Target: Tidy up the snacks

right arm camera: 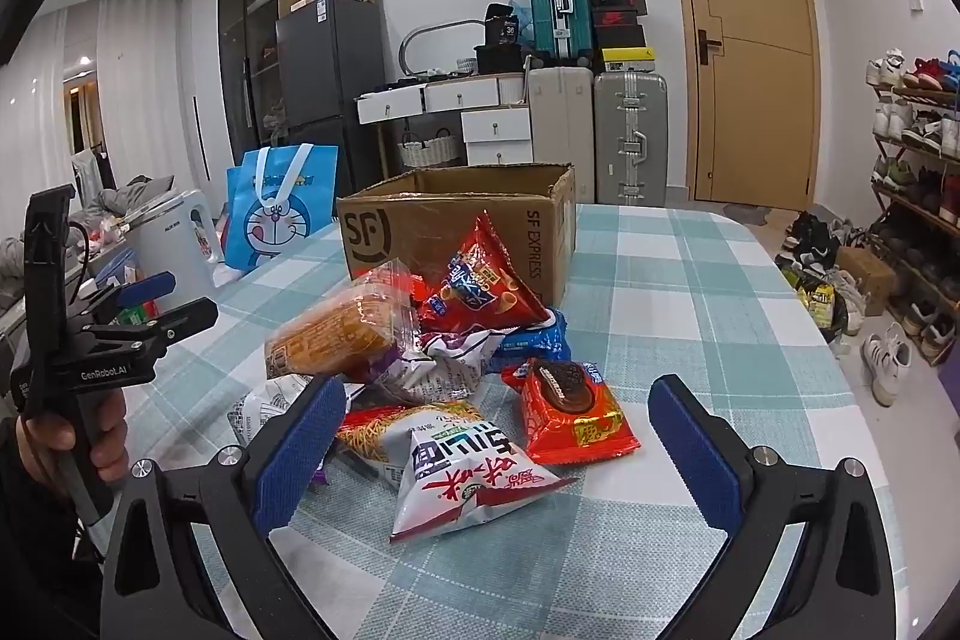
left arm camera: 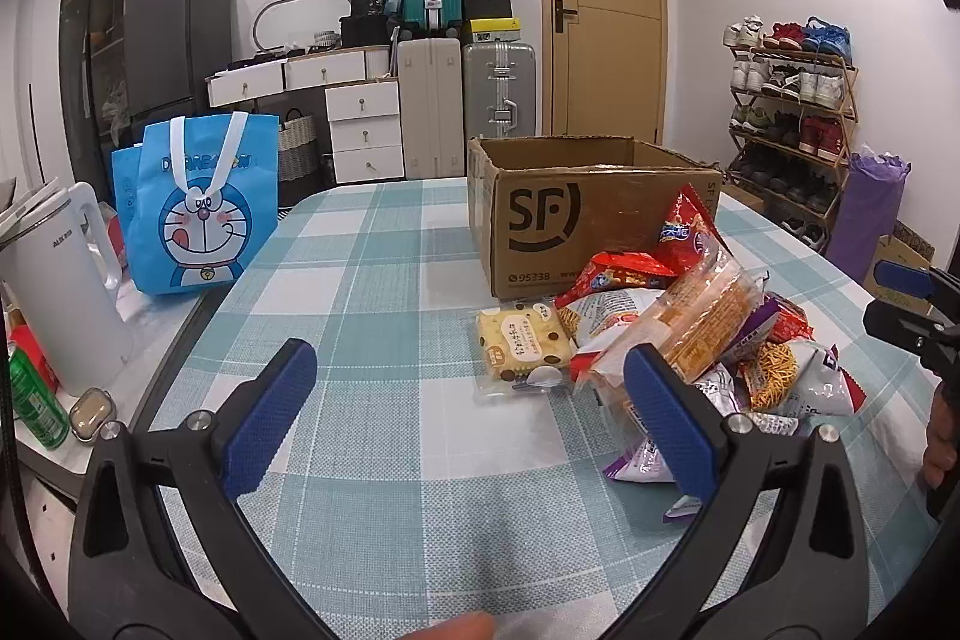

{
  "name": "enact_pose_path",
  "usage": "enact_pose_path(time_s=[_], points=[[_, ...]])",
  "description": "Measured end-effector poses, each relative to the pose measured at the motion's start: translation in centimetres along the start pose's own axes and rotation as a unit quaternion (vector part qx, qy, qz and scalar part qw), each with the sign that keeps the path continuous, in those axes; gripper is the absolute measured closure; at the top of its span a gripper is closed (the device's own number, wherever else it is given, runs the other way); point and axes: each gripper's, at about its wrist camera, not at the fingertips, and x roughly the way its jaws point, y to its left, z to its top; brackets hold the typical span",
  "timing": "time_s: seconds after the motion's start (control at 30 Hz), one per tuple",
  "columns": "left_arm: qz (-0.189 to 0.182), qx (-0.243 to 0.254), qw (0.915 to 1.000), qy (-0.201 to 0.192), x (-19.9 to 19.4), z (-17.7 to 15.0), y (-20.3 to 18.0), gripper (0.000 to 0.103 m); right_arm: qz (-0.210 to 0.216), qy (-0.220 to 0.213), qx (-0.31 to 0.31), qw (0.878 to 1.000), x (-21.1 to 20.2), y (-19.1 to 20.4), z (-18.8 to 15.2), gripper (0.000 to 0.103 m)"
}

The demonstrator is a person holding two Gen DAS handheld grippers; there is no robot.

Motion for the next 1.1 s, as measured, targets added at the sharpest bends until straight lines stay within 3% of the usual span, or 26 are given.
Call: enact_pose_path(time_s=[1.1], points=[[-0.001, -0.001, 1.0000, 0.000, 0.04, -0.03, -0.07, 0.001, -0.001, 0.006, 0.004, 1.000, 0.18, -0.38, -0.23, 0.000]])
